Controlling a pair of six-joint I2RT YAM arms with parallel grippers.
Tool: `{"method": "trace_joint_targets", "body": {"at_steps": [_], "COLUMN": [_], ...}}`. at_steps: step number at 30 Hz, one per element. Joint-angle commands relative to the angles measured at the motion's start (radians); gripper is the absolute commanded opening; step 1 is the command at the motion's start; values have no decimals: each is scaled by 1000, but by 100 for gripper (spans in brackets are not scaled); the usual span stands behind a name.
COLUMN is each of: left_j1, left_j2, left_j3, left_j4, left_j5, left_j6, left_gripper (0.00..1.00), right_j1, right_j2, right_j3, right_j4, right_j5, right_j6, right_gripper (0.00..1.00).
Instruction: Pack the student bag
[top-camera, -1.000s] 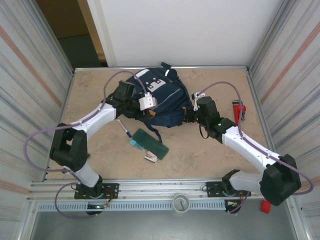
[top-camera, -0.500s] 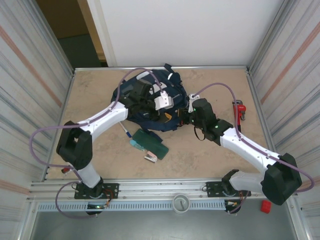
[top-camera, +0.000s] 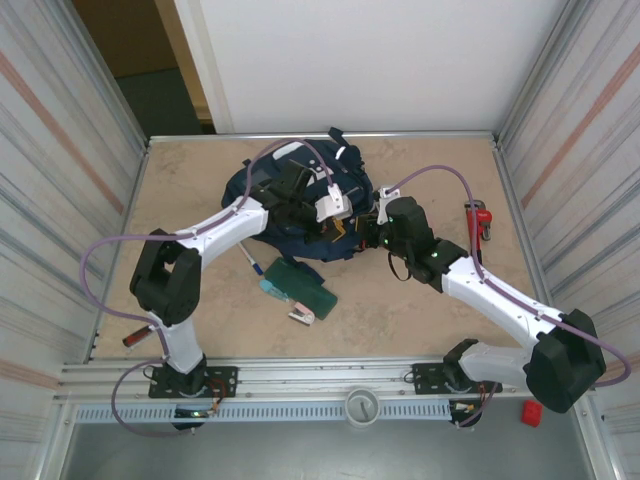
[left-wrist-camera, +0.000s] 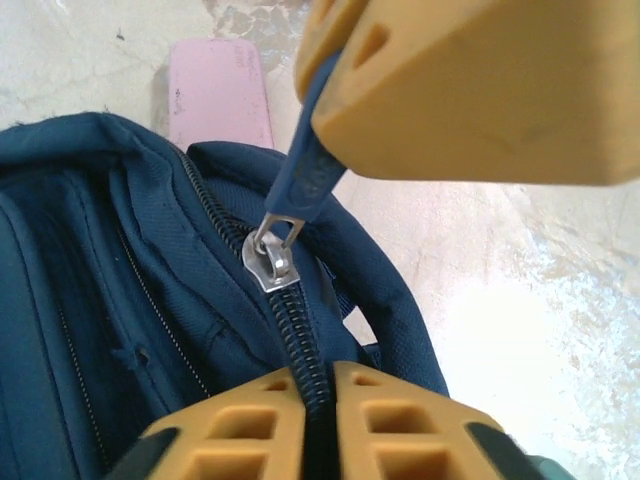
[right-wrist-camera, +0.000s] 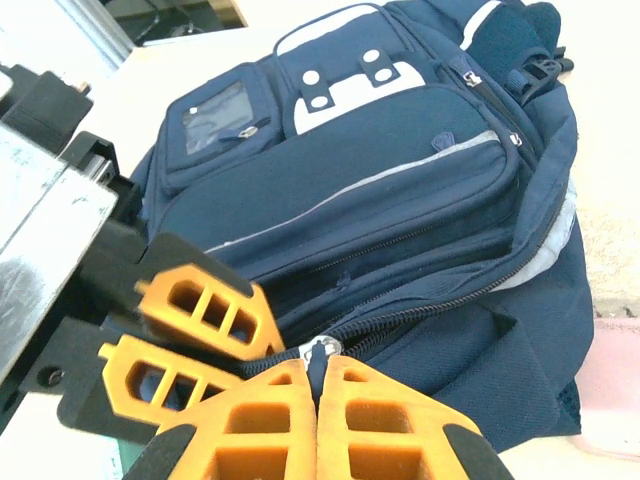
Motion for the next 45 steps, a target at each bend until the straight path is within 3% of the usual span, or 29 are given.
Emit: {"method": "trace_joint_targets", "body": {"at_steps": [1, 8, 11, 14, 18, 22, 26, 30, 33, 37, 38, 41, 45], "left_j1": [30, 151, 212, 244, 234, 162, 100, 65, 54, 73, 88, 158, 256], "left_j2": [-53, -207, -230, -242, -260, -281, -242, -151, -90, -89, -107, -212, -329], "left_j3": [-11, -160, -198, -239, -253, -240, -193, -117, -60, -35, -45, -125, -242], "left_j4": [4, 186, 189, 174, 119, 97, 83, 36, -6, -32, -26, 83, 291], "left_j5": [80, 269, 252, 143, 45, -1, -28, -62, -47, -7, 28, 177, 302], "left_j6": [11, 44, 39, 43, 25, -6, -36, -38, -24, 7, 14, -8, -100], "left_gripper": [3, 0, 0, 2, 20, 51, 60, 62, 54, 14, 8, 0, 0], "right_j1": [-30, -213, -230, -178, -105, -47, -12, 13, 22, 16, 5, -55, -87], "right_j2": [-43, -3, 12, 26, 42, 54, 57, 49, 38, 28, 29, 48, 76], "right_j3": [-15, -67, -58, -40, -9, 28, 57, 75, 77, 55, 41, -3, -15], "right_j4": [69, 40, 78, 119, 167, 187, 196, 198, 195, 150, 142, 122, 121], "right_j5": [40, 60, 10, -16, -38, -42, -39, -36, -36, 23, 35, 72, 155], "right_j6": [1, -1, 3, -2, 20, 36, 42, 43, 44, -1, -8, -23, -50], "right_gripper": [0, 0, 0, 0, 0, 0, 0, 0, 0, 0, 0, 0, 0]}}
